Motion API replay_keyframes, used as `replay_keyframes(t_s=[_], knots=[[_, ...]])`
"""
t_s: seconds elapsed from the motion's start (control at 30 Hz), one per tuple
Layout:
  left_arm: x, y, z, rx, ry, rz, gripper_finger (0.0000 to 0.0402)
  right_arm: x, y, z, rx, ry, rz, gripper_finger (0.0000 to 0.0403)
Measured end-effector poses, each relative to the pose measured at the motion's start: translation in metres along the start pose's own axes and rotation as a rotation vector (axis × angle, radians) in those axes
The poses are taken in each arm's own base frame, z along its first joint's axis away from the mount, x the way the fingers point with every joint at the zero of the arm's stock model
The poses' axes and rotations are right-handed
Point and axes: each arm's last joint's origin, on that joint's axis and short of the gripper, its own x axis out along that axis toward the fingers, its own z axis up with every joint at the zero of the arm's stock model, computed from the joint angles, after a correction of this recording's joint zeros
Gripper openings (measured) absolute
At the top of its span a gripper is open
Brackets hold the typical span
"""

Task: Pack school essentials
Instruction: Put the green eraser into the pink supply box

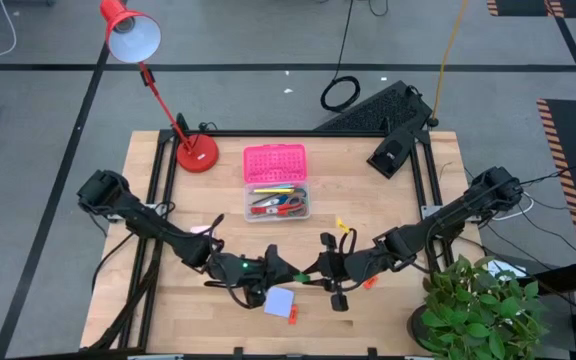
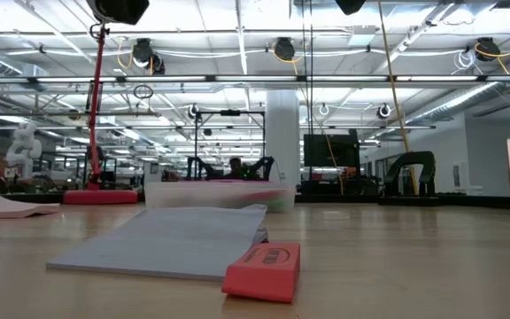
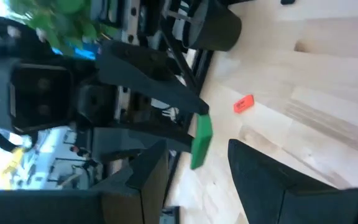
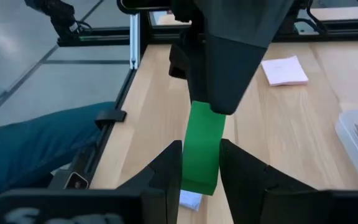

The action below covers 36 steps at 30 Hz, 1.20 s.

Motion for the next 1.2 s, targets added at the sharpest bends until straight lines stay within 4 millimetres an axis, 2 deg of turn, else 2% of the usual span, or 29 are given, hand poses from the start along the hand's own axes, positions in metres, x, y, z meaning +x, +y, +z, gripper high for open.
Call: replay_keyframes(t_s=[0.5, 0.9, 1.2], knots=[[-0.0012, 0.0023, 0.0042, 0.054, -0.03, 0.028, 0.017, -0.0001, 0.0022, 0.0046, 0.01, -0.041, 0.044, 0.0093], [-0.0013, 0.0023, 0.0053, 0.066, -0.058, 0.023, 0.0058, -0.0002, 0.0027, 0.0049, 0.01, -0.04, 0.061, 0.0093], [-0.0003, 0.0027, 0.0039, 0.046, -0.091, 0.006, 0.0036, -0.0002, 0.0029, 0.0047, 0.01, -0.038, 0.064, 0.0093]])
